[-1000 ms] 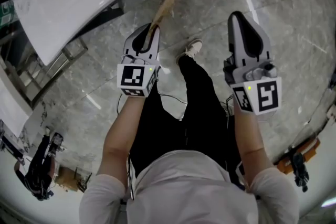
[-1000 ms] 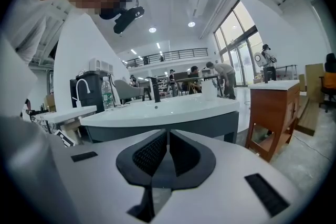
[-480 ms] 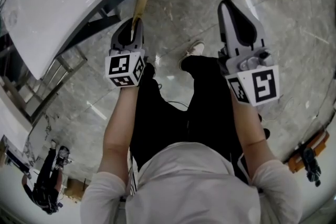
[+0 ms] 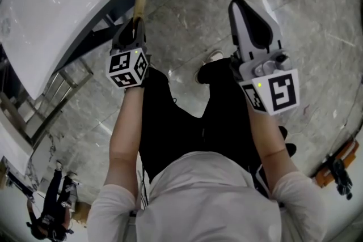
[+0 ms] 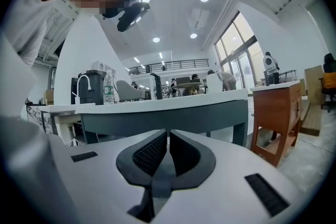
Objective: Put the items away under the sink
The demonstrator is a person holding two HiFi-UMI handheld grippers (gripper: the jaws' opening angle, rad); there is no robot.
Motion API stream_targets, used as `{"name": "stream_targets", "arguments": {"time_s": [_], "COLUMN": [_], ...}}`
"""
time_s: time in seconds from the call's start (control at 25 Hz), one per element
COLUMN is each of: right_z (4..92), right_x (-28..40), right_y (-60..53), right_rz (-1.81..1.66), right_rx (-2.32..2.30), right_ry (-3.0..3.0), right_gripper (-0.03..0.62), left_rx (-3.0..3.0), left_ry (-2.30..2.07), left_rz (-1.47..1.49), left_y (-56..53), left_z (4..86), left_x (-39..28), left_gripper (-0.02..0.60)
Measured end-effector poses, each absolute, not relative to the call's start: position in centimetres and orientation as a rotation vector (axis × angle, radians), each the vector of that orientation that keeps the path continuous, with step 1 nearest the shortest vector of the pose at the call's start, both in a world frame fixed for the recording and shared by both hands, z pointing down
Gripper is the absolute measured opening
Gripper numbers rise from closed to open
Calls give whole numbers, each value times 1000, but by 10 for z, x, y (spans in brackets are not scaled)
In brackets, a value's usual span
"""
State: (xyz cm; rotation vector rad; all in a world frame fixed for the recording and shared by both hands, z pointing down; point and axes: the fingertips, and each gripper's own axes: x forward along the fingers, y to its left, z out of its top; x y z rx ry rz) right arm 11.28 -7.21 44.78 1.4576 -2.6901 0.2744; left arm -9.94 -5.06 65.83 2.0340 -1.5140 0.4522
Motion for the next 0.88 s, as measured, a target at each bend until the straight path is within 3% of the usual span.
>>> {"name": "stream_targets", "arguments": {"time_s": [0.88], "right_z": [475], "right_x": [133], "right_y": [-88], "right_rz": [292], "right_rx": [1543], "right_ry": [-2684], "right_gripper": [41], "left_rx": [1850], "left_ry": [-1573], "left_rz": [553], "left_y": [-93], "left_z": [727], "left_x": [-137], "left_gripper": [54]}}
